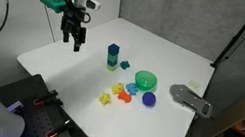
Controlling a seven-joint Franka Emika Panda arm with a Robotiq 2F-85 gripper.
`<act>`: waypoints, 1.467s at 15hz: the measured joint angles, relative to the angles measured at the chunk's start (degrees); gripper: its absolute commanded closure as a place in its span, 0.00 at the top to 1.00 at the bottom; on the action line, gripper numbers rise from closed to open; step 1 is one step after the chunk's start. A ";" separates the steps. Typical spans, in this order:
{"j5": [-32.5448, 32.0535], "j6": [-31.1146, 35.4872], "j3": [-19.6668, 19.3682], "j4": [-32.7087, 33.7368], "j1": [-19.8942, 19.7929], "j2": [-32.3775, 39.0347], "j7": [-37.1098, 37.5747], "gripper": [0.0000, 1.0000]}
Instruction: Pick up the top blue block and move the green bowl a little to the left, put the blue block in the green bowl, pick up the top green block and put it in the green bowl, pick up the stacked blue block from the table and put it in the green bowl
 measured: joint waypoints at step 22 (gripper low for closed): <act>-1.90 5.39 -2.01 13.73 -0.24 15.64 0.22 1.00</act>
